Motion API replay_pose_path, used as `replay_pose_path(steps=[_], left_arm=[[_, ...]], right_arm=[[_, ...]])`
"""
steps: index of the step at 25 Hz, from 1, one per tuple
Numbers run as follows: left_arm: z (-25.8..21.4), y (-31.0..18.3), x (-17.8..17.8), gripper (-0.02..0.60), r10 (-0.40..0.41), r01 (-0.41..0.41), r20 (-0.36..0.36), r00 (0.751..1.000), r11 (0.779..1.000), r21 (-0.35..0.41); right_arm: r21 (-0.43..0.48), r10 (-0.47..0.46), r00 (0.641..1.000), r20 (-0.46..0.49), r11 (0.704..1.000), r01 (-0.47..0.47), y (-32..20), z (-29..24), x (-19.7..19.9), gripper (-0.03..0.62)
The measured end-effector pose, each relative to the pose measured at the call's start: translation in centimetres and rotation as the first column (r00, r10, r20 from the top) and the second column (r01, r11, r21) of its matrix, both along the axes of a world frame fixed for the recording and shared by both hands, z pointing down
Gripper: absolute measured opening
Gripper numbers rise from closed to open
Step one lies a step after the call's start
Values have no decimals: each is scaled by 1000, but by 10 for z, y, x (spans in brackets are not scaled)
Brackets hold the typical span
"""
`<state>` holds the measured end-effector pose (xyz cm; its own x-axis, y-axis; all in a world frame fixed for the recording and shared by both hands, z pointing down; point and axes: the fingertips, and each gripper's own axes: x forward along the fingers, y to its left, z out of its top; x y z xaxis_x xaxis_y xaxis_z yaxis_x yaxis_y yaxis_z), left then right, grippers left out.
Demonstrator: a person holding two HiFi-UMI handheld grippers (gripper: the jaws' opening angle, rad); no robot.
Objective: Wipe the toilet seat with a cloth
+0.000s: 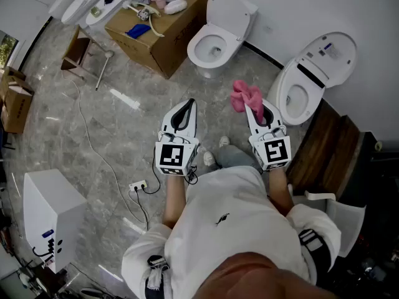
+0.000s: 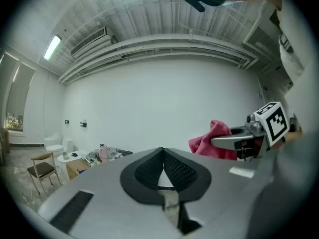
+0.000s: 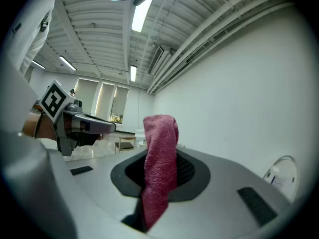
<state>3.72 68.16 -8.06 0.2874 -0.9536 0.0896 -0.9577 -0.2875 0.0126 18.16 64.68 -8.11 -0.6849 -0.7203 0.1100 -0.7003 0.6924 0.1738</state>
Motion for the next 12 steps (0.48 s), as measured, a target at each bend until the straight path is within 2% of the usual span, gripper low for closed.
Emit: replay_pose_path(steps=[6,12], left_arm=[[5,-17,2,11,-3,3,17,1000,1000,-11],[12,-54,3,11,-14,15,21,1000,999,-29]], right_arm=[[-26,13,1000,22,1000,-13,-19,7,4,52],[-44,26,999,47,999,-24,-64,14,4,52]])
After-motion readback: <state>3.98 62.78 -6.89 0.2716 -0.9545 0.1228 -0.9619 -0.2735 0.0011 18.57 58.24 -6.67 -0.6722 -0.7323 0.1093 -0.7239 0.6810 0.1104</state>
